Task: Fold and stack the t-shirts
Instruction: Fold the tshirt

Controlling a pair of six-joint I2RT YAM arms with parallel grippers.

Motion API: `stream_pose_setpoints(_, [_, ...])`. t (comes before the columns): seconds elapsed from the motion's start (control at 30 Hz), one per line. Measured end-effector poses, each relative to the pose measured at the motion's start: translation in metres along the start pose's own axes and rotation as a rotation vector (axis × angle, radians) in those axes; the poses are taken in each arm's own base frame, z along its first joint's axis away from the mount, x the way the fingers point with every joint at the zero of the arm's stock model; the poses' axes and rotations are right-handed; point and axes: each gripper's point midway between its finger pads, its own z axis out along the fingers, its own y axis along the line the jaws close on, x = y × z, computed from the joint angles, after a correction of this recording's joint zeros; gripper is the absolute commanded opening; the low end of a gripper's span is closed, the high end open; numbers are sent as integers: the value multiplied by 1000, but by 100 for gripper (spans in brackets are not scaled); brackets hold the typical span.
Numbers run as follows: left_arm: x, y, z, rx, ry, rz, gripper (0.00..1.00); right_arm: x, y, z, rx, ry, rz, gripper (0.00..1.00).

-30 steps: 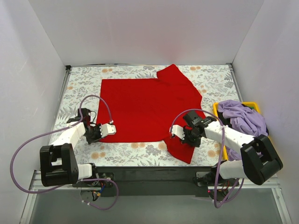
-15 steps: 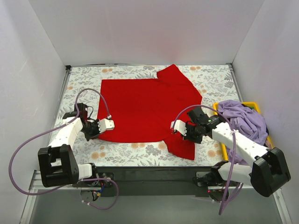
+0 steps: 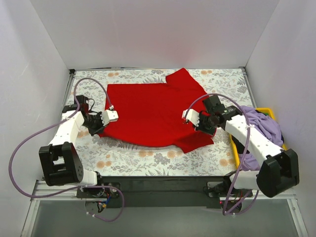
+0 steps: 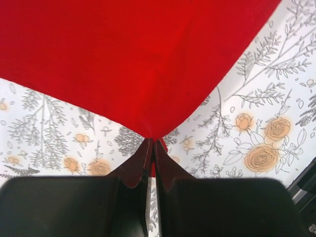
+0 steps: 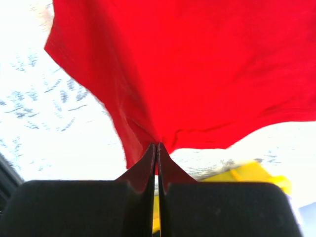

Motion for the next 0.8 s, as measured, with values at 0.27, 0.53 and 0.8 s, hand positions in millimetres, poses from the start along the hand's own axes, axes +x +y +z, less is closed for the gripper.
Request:
stream_pose_setpoints(0.27, [-11,36,1,-16,-38,-65,0,-9,-42,2,14,13,-12,1])
stream_pose_setpoints(0.53, [-17,71,11,-24,-61,-103,0,-23,-96,11,30,14,-23,1])
stream_pose_setpoints(0.8, [-19,99,24,-27,-67,-135,0,-24,-130,28,27,27,-31,1])
